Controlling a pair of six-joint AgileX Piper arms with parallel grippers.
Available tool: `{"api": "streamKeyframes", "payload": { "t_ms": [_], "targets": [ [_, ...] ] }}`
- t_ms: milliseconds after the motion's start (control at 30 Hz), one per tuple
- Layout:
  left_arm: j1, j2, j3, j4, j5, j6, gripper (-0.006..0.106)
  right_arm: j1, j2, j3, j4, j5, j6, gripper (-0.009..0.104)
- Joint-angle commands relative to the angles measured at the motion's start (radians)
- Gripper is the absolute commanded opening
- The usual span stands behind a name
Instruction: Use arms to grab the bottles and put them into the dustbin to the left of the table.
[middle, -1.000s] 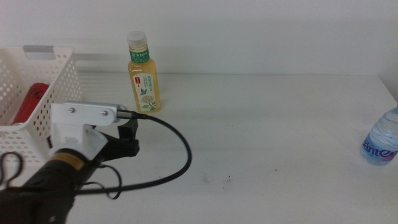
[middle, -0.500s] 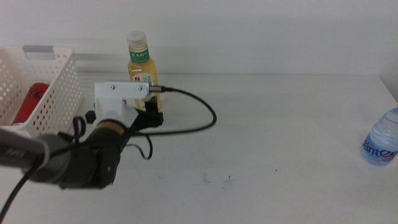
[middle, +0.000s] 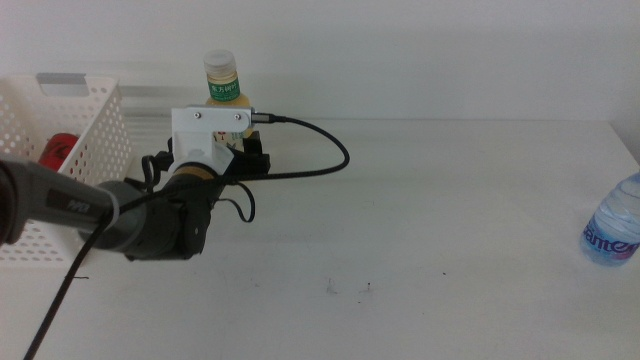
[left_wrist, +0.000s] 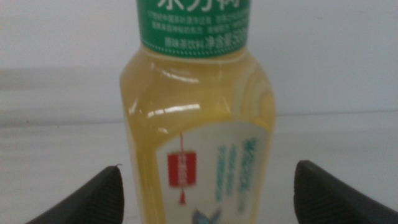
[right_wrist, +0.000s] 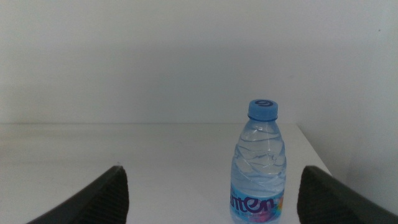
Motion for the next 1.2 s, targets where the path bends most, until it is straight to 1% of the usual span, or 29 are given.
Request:
{"api": "streamKeyframes", "payload": {
  "t_ms": [0,133,667,733,833,933,1033,1133,1167],
  "targets": [
    [0.013,0.017,-0.038,0.0,0.012,0.015,0.094,-0.009,-0.004,0.003,-0.009,-0.007,-0.004,0.084],
    [0.03,0.056,-0.101,-0.001,0.067,0.036,0.094,-0.009,-0.004,0.003,-0.009,-0.007,-0.004,0.084],
    [0.073,0.218,-0.308,-0.007,0.06,0.044,0.094,-0.009,-0.004,0.003,-0.009,-0.007,-0.004,0.084],
    [0.073,0.227,-0.318,-0.007,0.064,0.044,0.092,-0.009,-0.004,0.003,-0.009,-0.007,-0.004,0.084],
    [0.073,0.223,-0.318,0.002,0.061,0.051,0.082,-0.009,-0.004,0.003,-0.009,-0.007,-0.004,0.084],
    [0.073,0.194,-0.313,0.022,0.099,0.054,0.061,-0.009,-0.004,0.003,-0.009,-0.007,-0.004,0.084],
    [0.069,0.121,-0.278,0.034,0.15,0.107,0.04,-0.009,-0.004,0.003,-0.009,-0.007,-0.004,0.084],
    [0.057,0.014,-0.189,0.018,0.104,0.08,0.023,-0.009,-0.004,0.003,-0.009,-0.007,-0.004,0.084],
    [0.055,-0.017,-0.144,0.018,0.072,0.06,0.02,-0.009,-0.004,0.003,-0.009,-0.007,-0.004,0.084]
  ]
}}
